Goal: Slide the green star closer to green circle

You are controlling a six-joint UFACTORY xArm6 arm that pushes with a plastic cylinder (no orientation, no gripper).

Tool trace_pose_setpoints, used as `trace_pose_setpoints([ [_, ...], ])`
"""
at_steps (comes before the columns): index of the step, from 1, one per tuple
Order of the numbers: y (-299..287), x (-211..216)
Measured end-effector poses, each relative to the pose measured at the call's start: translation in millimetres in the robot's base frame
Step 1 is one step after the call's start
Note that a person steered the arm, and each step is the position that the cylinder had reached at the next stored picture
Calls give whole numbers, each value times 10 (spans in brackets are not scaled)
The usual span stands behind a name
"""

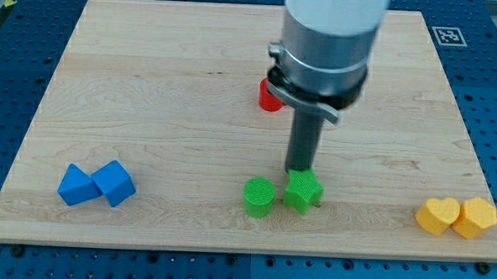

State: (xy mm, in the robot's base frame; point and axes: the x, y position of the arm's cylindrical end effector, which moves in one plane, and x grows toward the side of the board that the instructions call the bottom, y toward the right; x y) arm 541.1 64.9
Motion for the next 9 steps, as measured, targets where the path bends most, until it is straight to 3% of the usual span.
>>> trace_pose_setpoints([
  [1, 12, 143],
  [2, 79, -138],
  [3, 522, -214],
  [5, 1105, 453],
  [6, 1104, 723],
  [9, 571, 772],
])
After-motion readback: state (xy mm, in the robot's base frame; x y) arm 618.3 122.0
